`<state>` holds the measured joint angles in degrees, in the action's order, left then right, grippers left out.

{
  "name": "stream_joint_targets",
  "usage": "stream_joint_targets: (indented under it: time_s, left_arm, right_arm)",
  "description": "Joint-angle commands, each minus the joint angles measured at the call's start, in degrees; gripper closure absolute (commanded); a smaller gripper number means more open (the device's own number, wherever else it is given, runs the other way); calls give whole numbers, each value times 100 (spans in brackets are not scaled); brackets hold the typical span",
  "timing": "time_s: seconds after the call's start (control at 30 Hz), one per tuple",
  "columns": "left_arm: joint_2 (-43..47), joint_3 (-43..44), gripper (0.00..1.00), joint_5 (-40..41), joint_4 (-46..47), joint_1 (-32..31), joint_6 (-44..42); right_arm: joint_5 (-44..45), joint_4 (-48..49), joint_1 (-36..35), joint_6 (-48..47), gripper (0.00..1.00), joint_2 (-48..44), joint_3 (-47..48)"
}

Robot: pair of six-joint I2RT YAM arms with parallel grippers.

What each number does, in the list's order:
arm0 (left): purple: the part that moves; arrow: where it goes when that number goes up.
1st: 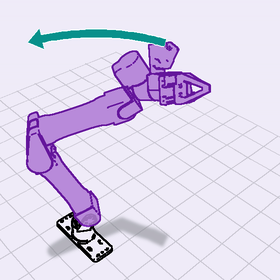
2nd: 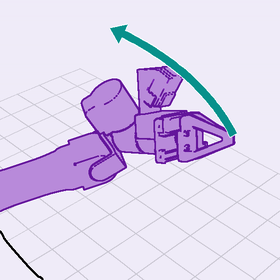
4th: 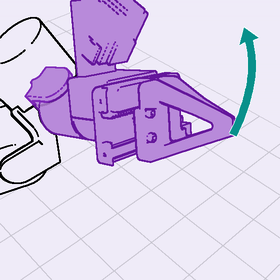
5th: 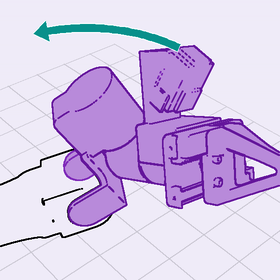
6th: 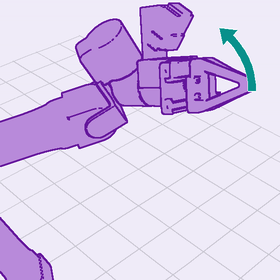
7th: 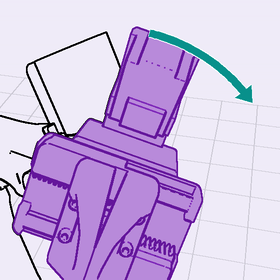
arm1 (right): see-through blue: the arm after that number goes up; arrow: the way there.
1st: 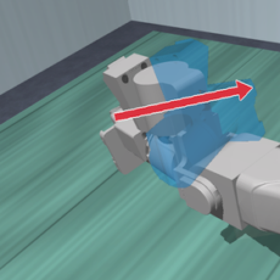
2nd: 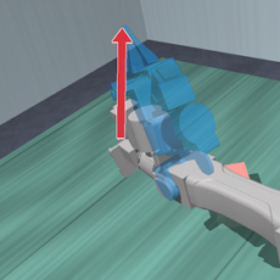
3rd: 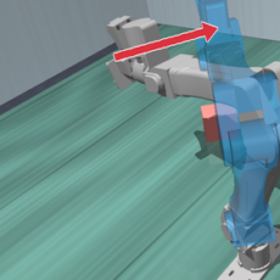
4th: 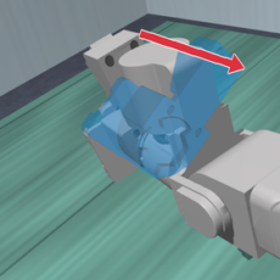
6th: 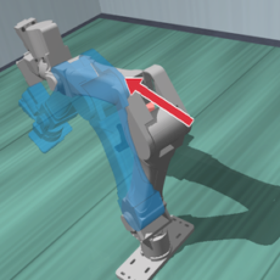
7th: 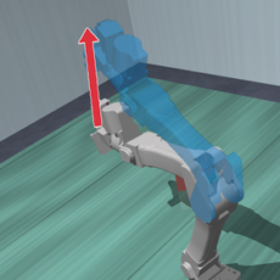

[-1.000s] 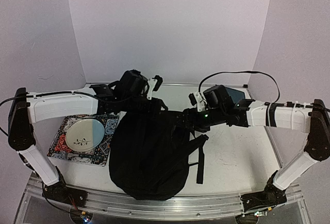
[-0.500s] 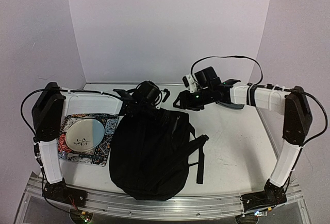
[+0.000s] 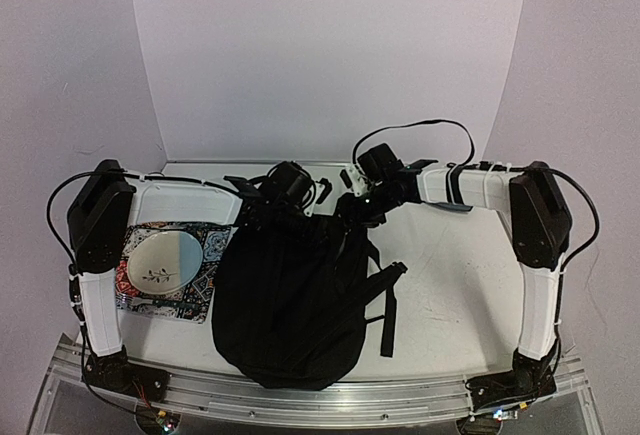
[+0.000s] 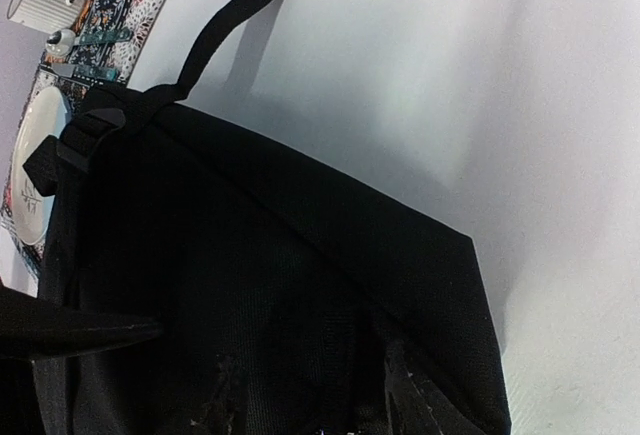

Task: Pack the student bag
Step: Hold the pocket on the back of the student bag, then grab the pocket on the back of the student bag.

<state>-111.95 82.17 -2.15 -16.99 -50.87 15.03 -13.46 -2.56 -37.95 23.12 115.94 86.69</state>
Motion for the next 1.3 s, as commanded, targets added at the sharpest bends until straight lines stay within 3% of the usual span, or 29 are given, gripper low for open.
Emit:
stream_joint_targets:
  time_s: [0.0, 0.4, 0.67, 0.87, 1.13, 1.27]
  left_arm:
    - [-150, 87, 53, -318, 59, -133, 79]
    - [-144, 118, 52, -131, 73, -132, 34]
    - [-245, 236, 50, -68, 64, -125, -26]
    - [-422, 343, 50, 89, 64, -73, 83]
    - [-745, 590, 50, 108, 64, 83, 375]
    - [-841, 724, 50, 99, 64, 113, 494]
  right_arm:
    - [314, -450, -28, -212, 56, 251, 360]
    - [969, -1247, -28, -635, 68, 503, 541]
    - [792, -1414, -31, -817, 100, 338, 626]
    - [569, -1254, -29, -793, 100, -372, 478]
    - [-452, -440, -37, -677, 100, -1284, -535]
    - [-525, -87, -147, -636, 100, -1500, -1075]
